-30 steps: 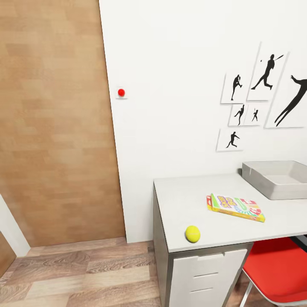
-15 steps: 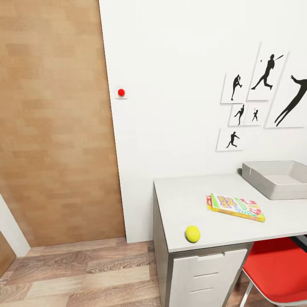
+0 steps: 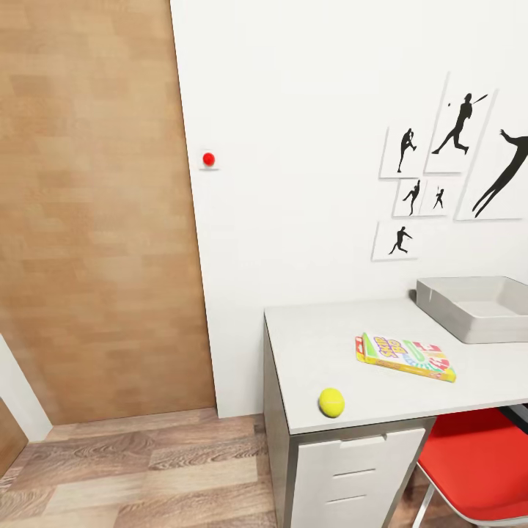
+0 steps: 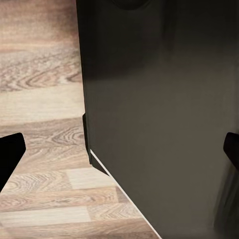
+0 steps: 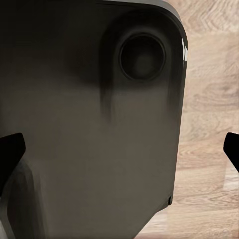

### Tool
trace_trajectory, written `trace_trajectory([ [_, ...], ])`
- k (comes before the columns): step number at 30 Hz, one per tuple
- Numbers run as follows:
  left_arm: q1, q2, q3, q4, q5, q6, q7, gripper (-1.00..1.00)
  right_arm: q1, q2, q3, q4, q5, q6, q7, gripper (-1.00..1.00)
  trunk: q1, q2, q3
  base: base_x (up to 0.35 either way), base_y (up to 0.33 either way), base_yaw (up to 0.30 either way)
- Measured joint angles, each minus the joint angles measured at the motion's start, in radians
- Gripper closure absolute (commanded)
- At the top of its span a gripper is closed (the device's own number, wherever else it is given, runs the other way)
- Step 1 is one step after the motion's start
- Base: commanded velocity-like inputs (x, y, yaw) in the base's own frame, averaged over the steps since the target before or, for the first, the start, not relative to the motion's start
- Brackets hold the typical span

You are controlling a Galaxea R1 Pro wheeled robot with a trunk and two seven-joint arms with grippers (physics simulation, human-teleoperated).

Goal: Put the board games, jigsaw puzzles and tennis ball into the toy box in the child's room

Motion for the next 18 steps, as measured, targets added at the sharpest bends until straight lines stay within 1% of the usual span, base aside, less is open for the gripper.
trace_trajectory([
  [9,0.000,0.000,0.000,0.000,0.000,0.000,0.000,-1.00,0.000,0.000,0.000,0.000,0.000,-0.001,0.000,-1.00,0.000,0.000,0.000,0.000,0.000,0.000],
  [18,-0.008,0.003,0.001,-0.006,0.003,0.007,-0.001,-1.00,-0.005,-0.010,0.000,-0.007,-0.002,-0.008,-0.004,-1.00,0.000,0.000,0.000,0.000,0.000,0.000],
])
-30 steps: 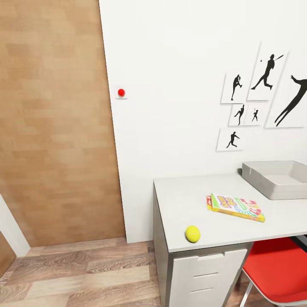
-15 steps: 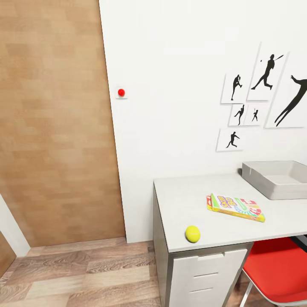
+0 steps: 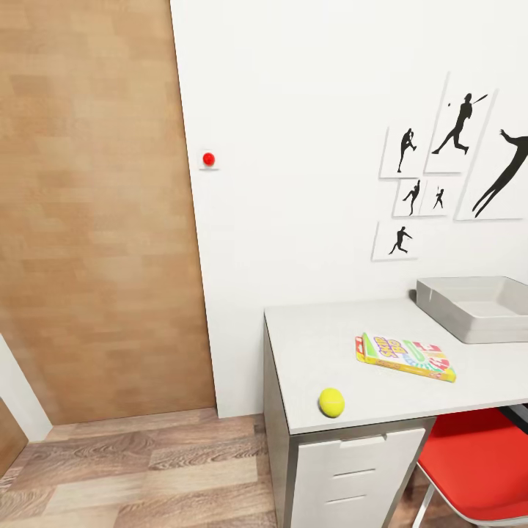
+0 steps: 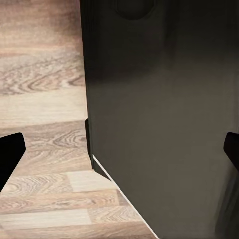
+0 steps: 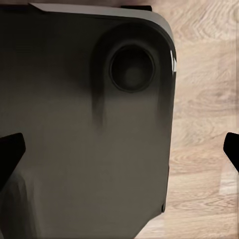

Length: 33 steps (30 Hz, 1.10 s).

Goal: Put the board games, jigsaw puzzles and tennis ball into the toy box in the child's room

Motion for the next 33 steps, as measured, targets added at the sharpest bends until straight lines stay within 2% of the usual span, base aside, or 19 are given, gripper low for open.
trace_trajectory([
  [14,-0.007,0.001,0.000,-0.015,0.001,0.002,0.000,-1.00,-0.003,-0.003,-0.001,-0.003,0.000,-0.002,-0.002,-1.00,0.000,0.000,0.000,0.000,0.000,0.000],
  [33,-0.043,0.004,0.000,-0.020,0.002,0.001,0.001,-1.00,-0.006,-0.005,-0.001,-0.004,0.000,0.004,-0.003,-1.00,0.000,0.000,0.000,0.000,0.000,0.000],
])
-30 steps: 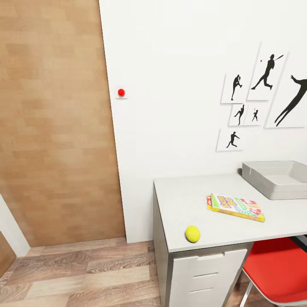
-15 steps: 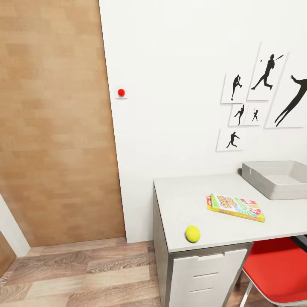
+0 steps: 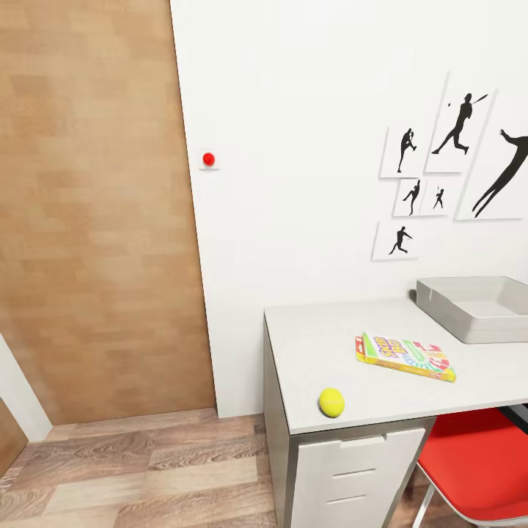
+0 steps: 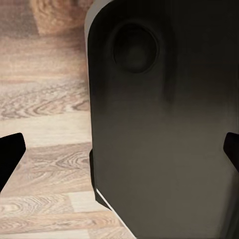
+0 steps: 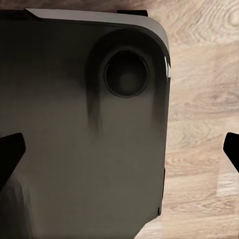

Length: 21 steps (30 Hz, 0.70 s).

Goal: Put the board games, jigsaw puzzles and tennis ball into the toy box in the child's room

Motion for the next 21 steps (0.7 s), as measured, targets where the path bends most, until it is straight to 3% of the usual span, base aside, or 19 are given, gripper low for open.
trace_trajectory([
  [21,-0.007,0.001,-0.001,0.000,-0.001,0.000,0.000,-1.00,0.000,0.003,0.002,0.000,0.002,-0.004,0.000,-1.00,0.000,0.000,0.000,0.000,0.000,0.000],
])
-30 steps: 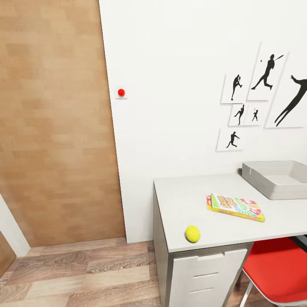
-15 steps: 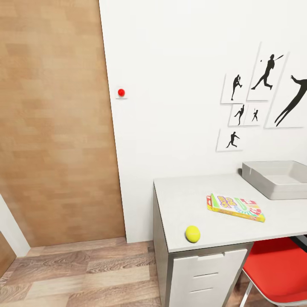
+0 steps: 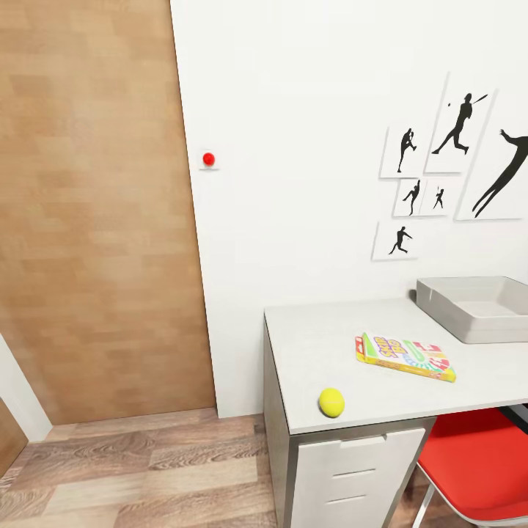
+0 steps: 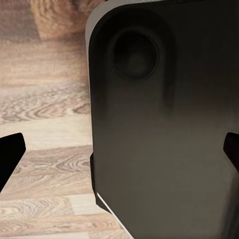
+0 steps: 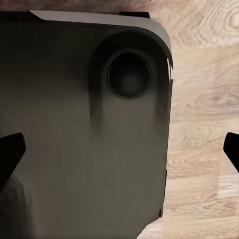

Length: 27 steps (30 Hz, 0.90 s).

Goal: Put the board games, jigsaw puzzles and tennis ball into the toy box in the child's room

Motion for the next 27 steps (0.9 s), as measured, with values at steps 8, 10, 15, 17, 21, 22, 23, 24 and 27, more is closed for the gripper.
trace_trajectory([
  [8,0.000,0.000,-0.001,0.000,0.000,0.001,0.000,-1.00,0.000,-0.002,0.000,0.000,0.000,-0.002,0.001,-1.00,0.000,0.000,0.000,0.000,0.000,-0.002],
  [10,0.000,-0.001,-0.001,0.001,0.000,0.001,0.000,-1.00,0.000,-0.002,-0.001,-0.001,0.000,-0.003,0.001,-1.00,0.000,0.000,0.000,0.000,0.000,-0.048],
  [15,0.000,-0.001,-0.001,0.001,0.000,0.000,-0.001,-1.00,-0.001,-0.003,-0.001,-0.001,0.000,-0.003,0.002,-1.00,0.000,0.000,0.000,0.000,0.000,-0.139],
  [17,0.000,-0.001,-0.001,0.001,-0.001,0.001,-0.001,-1.00,-0.001,-0.003,-0.002,-0.002,0.000,-0.003,0.002,-1.00,0.000,0.000,0.000,0.000,0.000,-0.194],
  [21,0.000,-0.001,-0.002,0.001,-0.002,0.001,-0.001,-1.00,-0.001,-0.004,-0.002,-0.002,0.000,-0.003,0.003,-1.00,0.000,0.000,0.000,0.000,0.000,-0.226],
  [22,0.000,-0.001,-0.002,0.001,-0.002,0.001,-0.001,-1.00,-0.001,-0.004,-0.002,-0.002,0.000,-0.003,0.003,-1.00,0.000,0.000,0.000,0.000,0.000,-0.243],
  [23,0.000,-0.001,-0.002,0.001,-0.002,0.000,0.000,-1.00,-0.001,-0.004,-0.002,-0.002,0.000,-0.002,0.004,-1.00,0.000,0.000,0.000,0.000,0.000,-0.252],
  [24,0.000,0.000,-0.001,0.001,-0.002,0.000,0.000,-1.00,-0.002,-0.004,-0.002,-0.002,0.000,-0.002,0.004,-1.00,0.000,0.000,0.000,0.000,0.000,-0.252],
  [27,0.000,0.000,-0.002,0.001,-0.002,0.000,0.000,-1.00,-0.002,-0.004,-0.002,-0.002,0.000,-0.001,0.005,-1.00,0.000,0.000,0.000,0.000,0.000,-0.260],
])
